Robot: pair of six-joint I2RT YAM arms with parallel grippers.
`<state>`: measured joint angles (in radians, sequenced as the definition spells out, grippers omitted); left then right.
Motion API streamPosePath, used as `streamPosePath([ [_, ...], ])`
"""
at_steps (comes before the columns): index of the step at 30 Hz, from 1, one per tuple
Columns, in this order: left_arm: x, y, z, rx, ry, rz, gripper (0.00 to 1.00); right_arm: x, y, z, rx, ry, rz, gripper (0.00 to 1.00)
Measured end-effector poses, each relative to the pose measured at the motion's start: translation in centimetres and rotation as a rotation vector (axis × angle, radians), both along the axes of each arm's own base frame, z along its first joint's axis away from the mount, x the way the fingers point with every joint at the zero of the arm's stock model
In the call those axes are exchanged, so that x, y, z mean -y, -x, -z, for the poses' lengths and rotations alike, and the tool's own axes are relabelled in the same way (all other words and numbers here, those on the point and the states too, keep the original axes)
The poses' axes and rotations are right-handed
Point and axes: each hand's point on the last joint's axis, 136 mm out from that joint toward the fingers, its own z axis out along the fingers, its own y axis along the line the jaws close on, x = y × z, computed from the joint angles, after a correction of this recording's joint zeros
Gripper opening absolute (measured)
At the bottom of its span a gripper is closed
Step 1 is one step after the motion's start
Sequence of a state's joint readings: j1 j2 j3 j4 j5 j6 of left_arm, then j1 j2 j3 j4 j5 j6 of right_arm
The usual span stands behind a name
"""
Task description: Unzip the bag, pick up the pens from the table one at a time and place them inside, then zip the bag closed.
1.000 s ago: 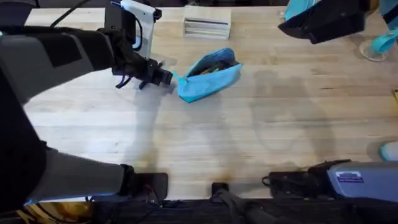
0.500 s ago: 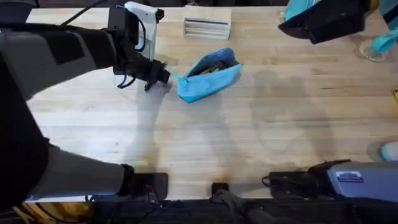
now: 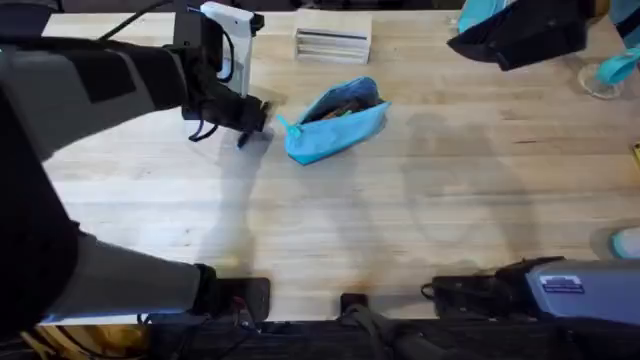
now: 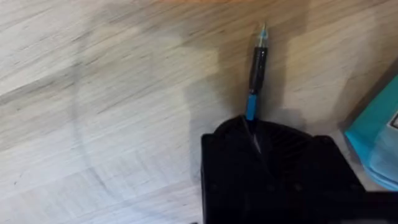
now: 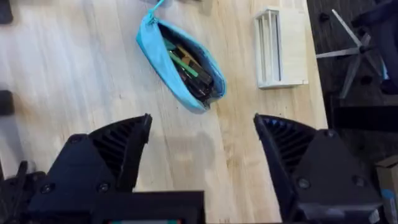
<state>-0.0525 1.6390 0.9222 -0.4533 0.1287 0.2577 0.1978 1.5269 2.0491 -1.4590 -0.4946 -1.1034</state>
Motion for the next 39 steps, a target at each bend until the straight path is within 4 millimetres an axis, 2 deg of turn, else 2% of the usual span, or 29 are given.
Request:
streamPosePath([
  [8, -0.6, 0.4, -1.0, 0.006, -0.031, -0.014, 0.044, 0.0, 0.0, 0.0, 0.0, 0.0, 0.0, 0.995],
  [11, -0.8, 0.0, -3.5, 0.081, -0.036, -0.019, 0.041, 0.0, 0.0, 0.0, 0.0, 0.0, 0.0, 0.996],
  [15, -0.1, -0.7, -8.5, 0.227, -0.009, -0.004, 0.04, 0.0, 0.0, 0.0, 0.0, 0.0, 0.0, 0.996],
  [19, 2.7, -0.5, -13.4, 0.359, 0.077, 0.078, 0.041, 0.0, 0.0, 0.0, 0.0, 0.0, 0.0, 0.996],
  [21, 4.3, 0.0, -14.9, 0.397, 0.108, 0.126, 0.041, 0.0, 0.0, 0.0, 0.0, 0.0, 0.0, 0.996],
  [32, 12.1, 0.3, -19.2, 0.555, 0.263, 0.299, 0.042, 0.0, 0.0, 0.0, 0.0, 0.0, 0.0, 0.996],
  [35, 14.3, 0.5, -19.4, 0.557, 0.317, 0.342, 0.042, 0.0, 0.0, 0.0, 0.0, 0.0, 0.0, 0.996],
  [39, 17.1, 1.2, -16.8, 0.473, 0.344, 0.396, 0.042, 0.0, 0.0, 0.0, 0.0, 0.0, 0.0, 0.996],
])
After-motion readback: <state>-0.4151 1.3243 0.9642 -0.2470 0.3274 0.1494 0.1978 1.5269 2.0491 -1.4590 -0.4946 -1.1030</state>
